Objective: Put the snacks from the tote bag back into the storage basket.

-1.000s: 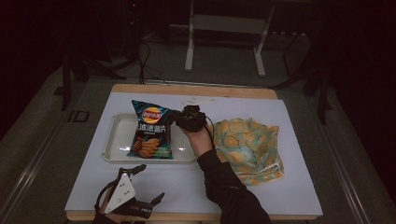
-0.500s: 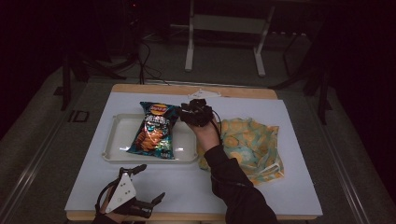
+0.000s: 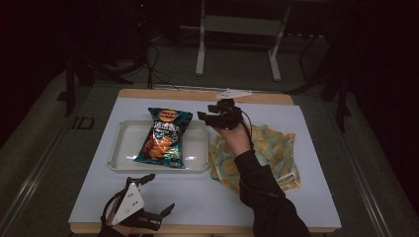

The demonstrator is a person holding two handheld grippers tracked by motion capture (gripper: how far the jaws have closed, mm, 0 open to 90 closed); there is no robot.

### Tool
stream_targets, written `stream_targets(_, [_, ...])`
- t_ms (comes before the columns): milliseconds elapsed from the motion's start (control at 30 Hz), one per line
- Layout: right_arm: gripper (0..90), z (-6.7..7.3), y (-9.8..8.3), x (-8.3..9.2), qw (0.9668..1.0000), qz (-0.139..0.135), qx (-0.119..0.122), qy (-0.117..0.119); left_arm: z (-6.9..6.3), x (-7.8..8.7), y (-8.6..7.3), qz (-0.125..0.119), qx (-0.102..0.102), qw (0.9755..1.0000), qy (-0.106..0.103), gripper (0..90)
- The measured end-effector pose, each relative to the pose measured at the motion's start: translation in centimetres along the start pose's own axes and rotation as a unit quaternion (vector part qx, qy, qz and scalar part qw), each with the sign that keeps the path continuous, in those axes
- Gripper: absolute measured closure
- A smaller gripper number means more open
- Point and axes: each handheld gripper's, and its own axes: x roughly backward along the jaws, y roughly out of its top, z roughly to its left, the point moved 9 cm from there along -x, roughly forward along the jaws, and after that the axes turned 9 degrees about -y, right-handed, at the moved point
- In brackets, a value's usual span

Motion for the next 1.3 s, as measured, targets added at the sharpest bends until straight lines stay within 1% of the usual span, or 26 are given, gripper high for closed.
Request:
stream_targets(100, [34.4, -0.7, -0.4, 0.6, 0.9999, 0.012, 0.01, 0.0, 0.0, -0.1, 0.0, -0.001, 0.003, 1.0, 0.0, 0.1])
stream_targets(167, [29.6, -1.3, -0.7, 1.2, 0.9996, 0.017, 0.022, -0.008, 0.0, -0.1, -0.1, 0.001, 0.002, 1.0, 0.0, 0.0])
stream_targets(200, [28.7, -1.5, -0.8, 1.5, 0.9996, 0.014, 0.025, -0.009, 0.0, -0.1, -0.1, 0.001, 0.002, 1.0, 0.001, 0.0])
stream_targets(267, [26.1, -2.2, -0.9, 2.2, 0.9997, 0.007, 0.018, -0.012, 0.0, -0.1, 0.0, -0.001, 0.004, 1.0, 0.001, 0.1])
stream_targets(300, [24.4, -2.5, -0.9, 2.5, 0.9999, 0.003, 0.012, -0.008, 0.1, 0.0, 0.0, 0.001, 0.004, 1.0, 0.002, 0.0])
stream_targets(333, [20.1, -2.8, -0.9, 2.8, 0.9999, 0.001, 0.01, -0.005, 0.1, -0.1, -0.1, 0.001, 0.004, 1.0, 0.003, 0.1])
stream_targets(433, [18.2, -3.6, -1.0, 3.7, 1.0, -0.004, 0.004, -0.003, 0.1, -0.1, -0.1, 0.002, 0.003, 1.0, 0.003, 0.0])
stream_targets(500, [16.6, -4.3, -1.1, 4.3, 1.0, -0.004, 0.005, -0.007, 0.1, -0.1, -0.1, 0.003, 0.003, 1.0, 0.003, 0.0])
stream_targets(533, [14.1, -4.6, -1.4, 4.5, 0.9999, 0.002, 0.009, -0.009, 0.1, -0.1, -0.1, 0.002, 0.003, 1.0, 0.003, 0.0])
stream_targets(567, [14.2, -4.9, -1.6, 4.7, 0.9998, 0.004, 0.012, -0.012, 0.1, -0.1, -0.1, 0.003, 0.003, 1.0, 0.003, 0.1])
stream_targets(600, [14.2, -5.3, -1.7, 4.9, 0.9998, 0.002, 0.01, -0.018, 0.1, -0.1, -0.1, 0.002, 0.003, 1.0, 0.003, 0.1])
stream_targets(633, [14.2, -5.3, -1.7, 4.9, 0.9998, 0.002, 0.01, -0.018, 0.1, -0.1, -0.1, 0.002, 0.003, 1.0, 0.003, 0.1])
stream_targets(667, [14.2, -5.8, -1.8, 5.1, 0.9997, 0.002, 0.011, -0.022, 0.1, -0.1, -0.1, 0.002, 0.003, 1.0, 0.003, 0.1])
stream_targets(700, [14.3, -6.6, -2.2, 5.6, 0.9993, 0.003, 0.011, -0.036, 0.1, -0.1, -0.1, 0.003, 0.002, 1.0, 0.003, 0.0])
stream_targets(800, [14.4, -7.9, -2.7, 6.3, 0.9988, 0.003, 0.01, -0.049, 0.1, -0.1, -0.1, 0.004, 0.002, 1.0, 0.003, 0.0])
stream_targets(833, [14.4, -7.9, -2.7, 6.3, 0.9988, 0.003, 0.01, -0.049, 0.1, -0.1, -0.1, 0.004, 0.002, 1.0, 0.003, 0.1])
stream_targets(867, [14.4, -8.4, -2.9, 6.5, 0.9984, 0.002, 0.011, -0.055, 0.1, -0.1, -0.1, 0.003, 0.002, 1.0, 0.003, 0.1])
stream_targets(900, [14.4, -9.5, -3.3, 7.2, 0.9978, 0.004, 0.008, -0.066, 0.1, -0.1, -0.1, 0.003, 0.002, 1.0, 0.003, 0.1])
stream_targets(1000, [14.3, -10.9, -3.6, 8.1, 0.997, 0.001, 0.001, -0.078, 0.0, -0.2, -0.1, 0.003, 0.002, 1.0, 0.002, 0.1])
stream_targets(1100, [14.3, -12.6, -4.1, 9.3, 0.9959, -0.006, -0.015, -0.089, 0.1, -0.2, -0.1, 0.003, 0.003, 1.0, 0.003, 0.1])
stream_targets(1300, [14.4, -15.7, -5.5, 11.3, 0.992, -0.011, -0.03, -0.122, 0.1, -0.2, -0.1, 0.004, 0.004, 1.0, 0.002, 0.0])
